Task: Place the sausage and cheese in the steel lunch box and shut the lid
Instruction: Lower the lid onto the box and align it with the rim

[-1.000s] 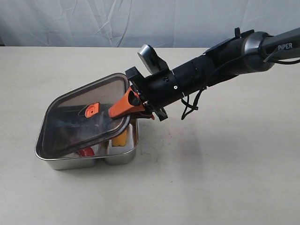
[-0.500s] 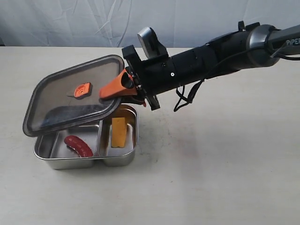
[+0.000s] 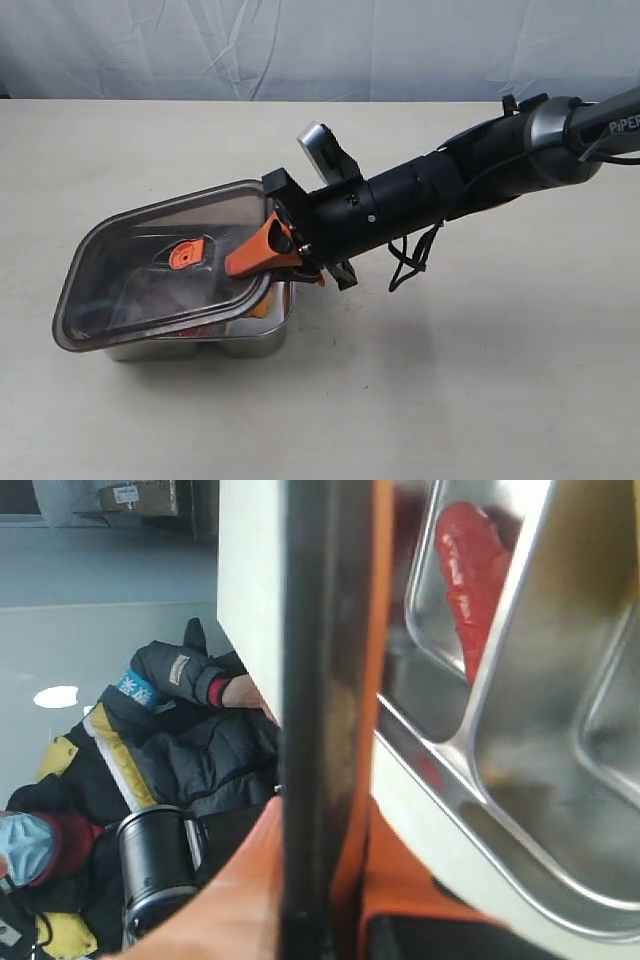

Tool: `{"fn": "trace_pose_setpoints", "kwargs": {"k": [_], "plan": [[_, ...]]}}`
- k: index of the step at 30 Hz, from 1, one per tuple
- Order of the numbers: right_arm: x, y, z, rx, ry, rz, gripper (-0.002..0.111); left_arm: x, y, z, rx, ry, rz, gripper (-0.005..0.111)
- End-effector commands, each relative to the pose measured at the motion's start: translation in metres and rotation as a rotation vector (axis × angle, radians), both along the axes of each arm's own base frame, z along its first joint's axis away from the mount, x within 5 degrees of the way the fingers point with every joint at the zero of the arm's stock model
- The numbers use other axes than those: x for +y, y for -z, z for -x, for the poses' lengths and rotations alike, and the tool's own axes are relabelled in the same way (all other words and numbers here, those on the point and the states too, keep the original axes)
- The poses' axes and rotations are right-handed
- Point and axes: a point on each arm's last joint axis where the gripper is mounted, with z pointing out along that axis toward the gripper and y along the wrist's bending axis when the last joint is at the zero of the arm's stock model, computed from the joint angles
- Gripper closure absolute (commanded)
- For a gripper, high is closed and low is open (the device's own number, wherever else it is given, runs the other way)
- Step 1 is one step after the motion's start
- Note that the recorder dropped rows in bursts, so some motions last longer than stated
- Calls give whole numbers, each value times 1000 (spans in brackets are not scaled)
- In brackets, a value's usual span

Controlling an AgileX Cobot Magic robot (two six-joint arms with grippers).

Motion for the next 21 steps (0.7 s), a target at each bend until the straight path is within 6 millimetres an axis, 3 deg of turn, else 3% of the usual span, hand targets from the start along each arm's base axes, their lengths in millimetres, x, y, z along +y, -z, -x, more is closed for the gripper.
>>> {"fn": "trace_pose_setpoints", "kwargs": {"k": [1,21], "plan": [[-6,11,-4,-67,23,124,109,0,-4,1,-20,-2,13,58],[-15,21,-5,-23,72,323,109,1,-4,1,-23,-4,13,58]]}}
